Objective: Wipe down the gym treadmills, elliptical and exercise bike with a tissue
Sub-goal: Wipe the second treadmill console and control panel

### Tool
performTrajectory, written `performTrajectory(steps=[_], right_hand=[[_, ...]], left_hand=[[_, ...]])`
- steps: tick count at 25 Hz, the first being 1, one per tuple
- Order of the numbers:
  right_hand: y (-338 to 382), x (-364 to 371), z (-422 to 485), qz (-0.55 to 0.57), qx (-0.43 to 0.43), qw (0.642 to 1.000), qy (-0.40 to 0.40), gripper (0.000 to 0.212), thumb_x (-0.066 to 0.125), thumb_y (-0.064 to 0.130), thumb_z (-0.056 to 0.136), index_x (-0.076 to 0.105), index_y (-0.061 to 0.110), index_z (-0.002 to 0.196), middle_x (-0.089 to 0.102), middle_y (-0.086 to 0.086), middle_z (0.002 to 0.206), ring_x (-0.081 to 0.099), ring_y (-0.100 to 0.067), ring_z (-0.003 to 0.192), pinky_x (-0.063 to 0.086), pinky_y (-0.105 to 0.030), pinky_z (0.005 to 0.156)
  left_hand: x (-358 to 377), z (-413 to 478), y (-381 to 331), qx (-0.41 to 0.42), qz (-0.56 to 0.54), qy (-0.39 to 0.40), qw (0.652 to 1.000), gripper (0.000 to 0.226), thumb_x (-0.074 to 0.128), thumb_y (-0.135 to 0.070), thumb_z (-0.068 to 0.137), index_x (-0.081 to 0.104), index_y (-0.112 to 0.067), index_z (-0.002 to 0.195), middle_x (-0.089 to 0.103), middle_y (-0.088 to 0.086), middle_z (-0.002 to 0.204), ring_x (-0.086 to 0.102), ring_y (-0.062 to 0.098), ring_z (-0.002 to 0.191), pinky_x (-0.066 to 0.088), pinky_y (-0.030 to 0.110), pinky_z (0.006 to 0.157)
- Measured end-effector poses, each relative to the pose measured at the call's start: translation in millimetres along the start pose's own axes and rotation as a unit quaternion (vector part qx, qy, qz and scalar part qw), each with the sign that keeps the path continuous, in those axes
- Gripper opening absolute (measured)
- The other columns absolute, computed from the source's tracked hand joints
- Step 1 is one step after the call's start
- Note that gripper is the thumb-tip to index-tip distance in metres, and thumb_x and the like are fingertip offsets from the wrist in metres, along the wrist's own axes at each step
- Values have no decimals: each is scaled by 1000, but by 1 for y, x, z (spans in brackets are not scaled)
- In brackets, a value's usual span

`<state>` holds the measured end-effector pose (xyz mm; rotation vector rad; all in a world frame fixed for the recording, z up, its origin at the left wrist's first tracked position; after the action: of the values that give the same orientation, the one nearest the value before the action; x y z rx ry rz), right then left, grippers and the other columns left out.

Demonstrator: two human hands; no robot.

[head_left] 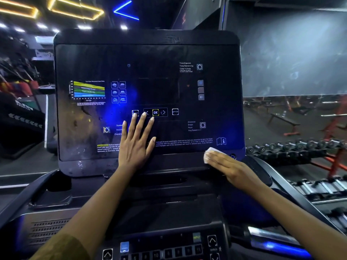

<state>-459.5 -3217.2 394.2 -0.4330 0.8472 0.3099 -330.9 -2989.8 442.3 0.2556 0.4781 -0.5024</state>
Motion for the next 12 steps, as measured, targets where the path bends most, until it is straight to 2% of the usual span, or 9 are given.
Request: performTrajectory(steps=[3,5,8,12], right_hand=[[-11,-6,-11,7,50,999,-19,56,27,-11,81,49,2,131,51,-10,136,43,-23,130,31,-31,111],[3,-10,11,16,40,998,-51,52,27,-11,83,52,0,128,54,-11,133,47,-24,126,33,-31,109],[40,-2,65,17,-35,995,-90,48,15,2,101,58,-1,122,57,-12,129,49,-24,124,36,-30,107],[62,30,91,5,-129,991,-35,35,39,0,96,53,-1,127,52,-12,135,45,-26,129,37,-34,107]], left_hand=[[1,0,-1,-1,2,0,1000,57,32,-41,96,30,-18,149,23,6,157,13,27,146,6,45,118],[1,0,0,-1,4,-1,1000,57,32,-41,96,30,-18,149,23,6,157,13,27,146,6,46,117],[0,-1,0,-2,4,-2,1000,57,32,-41,97,30,-18,149,22,6,157,13,27,146,7,46,118],[0,-1,0,3,8,-5,1000,57,33,-41,97,30,-18,149,23,6,157,15,28,146,8,46,117]])
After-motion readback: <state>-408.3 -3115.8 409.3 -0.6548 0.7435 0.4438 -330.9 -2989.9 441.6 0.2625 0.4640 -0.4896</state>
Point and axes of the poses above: each hand's wrist, its own z-axis towards the middle knuckle, its own x-axis out of the palm, y = z × x, the point moved 8 cm from there along z, towards the middle knuckle
